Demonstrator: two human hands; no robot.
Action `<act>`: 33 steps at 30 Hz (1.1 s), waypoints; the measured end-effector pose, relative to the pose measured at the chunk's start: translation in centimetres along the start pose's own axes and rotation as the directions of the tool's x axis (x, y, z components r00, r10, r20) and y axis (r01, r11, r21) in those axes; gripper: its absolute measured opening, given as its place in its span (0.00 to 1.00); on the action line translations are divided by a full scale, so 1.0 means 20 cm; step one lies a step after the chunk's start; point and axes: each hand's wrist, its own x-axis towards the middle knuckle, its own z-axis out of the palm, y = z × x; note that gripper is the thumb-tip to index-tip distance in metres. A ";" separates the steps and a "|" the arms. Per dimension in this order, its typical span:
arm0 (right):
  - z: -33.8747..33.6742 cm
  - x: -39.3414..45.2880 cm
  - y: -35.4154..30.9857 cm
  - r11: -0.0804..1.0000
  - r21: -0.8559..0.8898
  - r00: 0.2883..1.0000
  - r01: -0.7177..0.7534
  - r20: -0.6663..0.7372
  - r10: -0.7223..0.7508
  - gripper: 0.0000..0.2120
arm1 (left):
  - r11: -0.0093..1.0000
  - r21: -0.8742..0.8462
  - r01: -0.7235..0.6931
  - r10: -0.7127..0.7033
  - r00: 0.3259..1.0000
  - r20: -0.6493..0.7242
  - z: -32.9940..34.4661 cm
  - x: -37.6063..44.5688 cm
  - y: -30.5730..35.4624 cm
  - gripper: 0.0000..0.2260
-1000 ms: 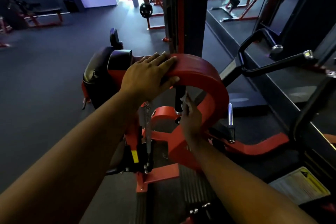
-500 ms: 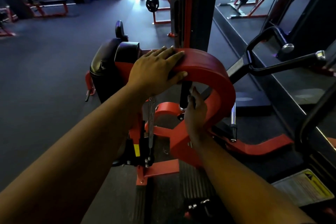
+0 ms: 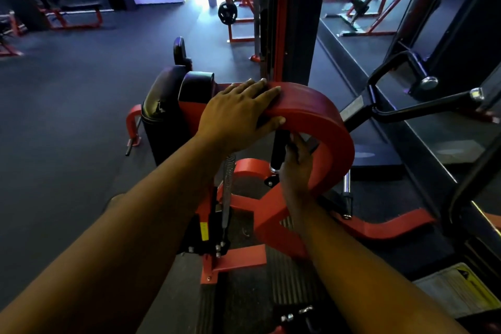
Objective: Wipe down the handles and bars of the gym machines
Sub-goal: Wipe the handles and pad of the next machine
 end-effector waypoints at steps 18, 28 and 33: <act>-0.14 0.09 0.06 0.974 -0.136 0.821 -0.179 0.525 0.224 0.17 | 1.000 0.002 -0.009 0.009 1.000 -0.001 0.00 0.00 0.00 0.34; -0.07 0.18 -0.12 0.993 -0.114 0.872 -0.013 0.485 0.067 0.10 | 1.000 -0.008 -0.012 0.012 1.000 -0.002 0.00 0.00 -0.01 0.34; -0.08 0.10 0.04 0.975 -0.198 0.871 -0.100 0.457 0.182 0.13 | 1.000 -0.004 -0.023 0.023 1.000 -0.008 -0.01 0.00 -0.01 0.34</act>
